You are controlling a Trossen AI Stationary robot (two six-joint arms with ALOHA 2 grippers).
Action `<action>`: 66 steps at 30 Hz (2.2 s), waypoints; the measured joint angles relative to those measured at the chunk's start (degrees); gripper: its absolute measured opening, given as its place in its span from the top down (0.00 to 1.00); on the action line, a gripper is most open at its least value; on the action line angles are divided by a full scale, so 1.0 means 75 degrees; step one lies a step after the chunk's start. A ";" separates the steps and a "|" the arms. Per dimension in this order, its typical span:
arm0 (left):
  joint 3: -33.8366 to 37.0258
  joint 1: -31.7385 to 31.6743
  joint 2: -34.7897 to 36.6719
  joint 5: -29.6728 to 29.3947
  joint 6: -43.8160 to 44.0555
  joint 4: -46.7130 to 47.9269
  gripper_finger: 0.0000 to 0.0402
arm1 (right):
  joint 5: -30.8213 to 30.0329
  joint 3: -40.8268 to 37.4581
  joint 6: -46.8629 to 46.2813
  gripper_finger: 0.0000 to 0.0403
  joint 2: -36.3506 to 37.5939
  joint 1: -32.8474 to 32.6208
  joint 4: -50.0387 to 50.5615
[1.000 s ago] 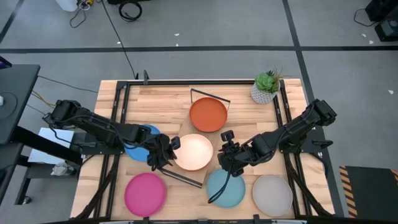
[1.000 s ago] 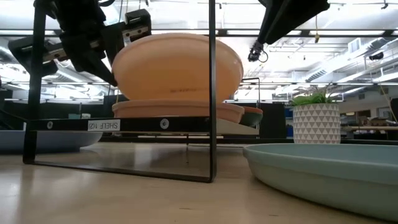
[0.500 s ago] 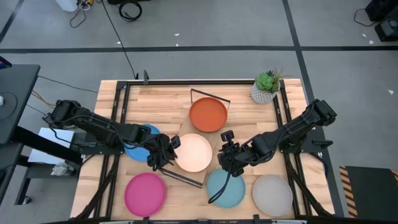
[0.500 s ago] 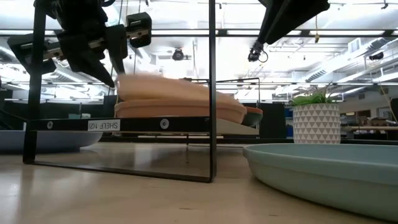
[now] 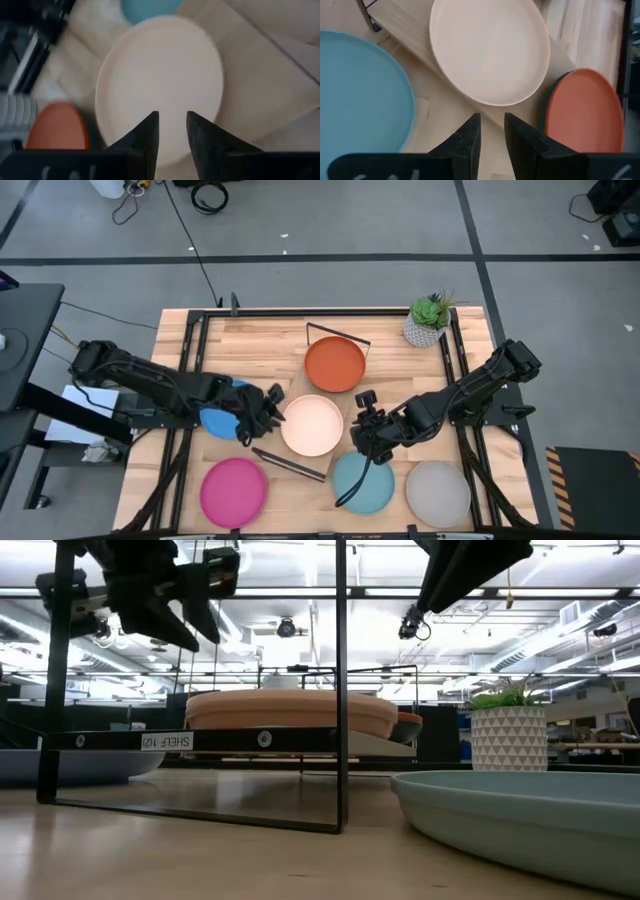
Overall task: Place and stack plates onto a shelf
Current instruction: Stack the blue plate on top of the orange plate on the shelf
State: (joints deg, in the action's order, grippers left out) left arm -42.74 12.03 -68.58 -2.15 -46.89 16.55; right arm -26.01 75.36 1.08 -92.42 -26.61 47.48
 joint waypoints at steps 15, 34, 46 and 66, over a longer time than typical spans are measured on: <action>-0.0003 -0.0278 0.1068 0.1001 0.5848 0.4073 0.79 | -0.0043 -0.0406 -0.0522 0.77 0.0003 -0.0203 -0.0024; -0.0009 0.0211 0.1026 -0.2394 1.0177 0.5947 0.86 | -0.0436 -0.0406 0.0302 0.77 0.0003 -0.0262 -0.0563; -0.0009 -0.3728 0.0129 -0.0902 0.7911 0.5608 0.86 | 0.0230 -0.0406 0.1197 0.77 -0.0003 0.0283 -0.1074; -0.0073 -0.5225 -0.1708 -0.0789 0.7360 0.5183 0.57 | 0.0486 -0.0406 0.1372 0.77 -0.0003 0.0381 -0.1128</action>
State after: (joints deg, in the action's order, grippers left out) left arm -43.29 -27.16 -81.38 -8.07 8.31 55.42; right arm -22.37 72.31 11.37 -92.44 -23.75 39.03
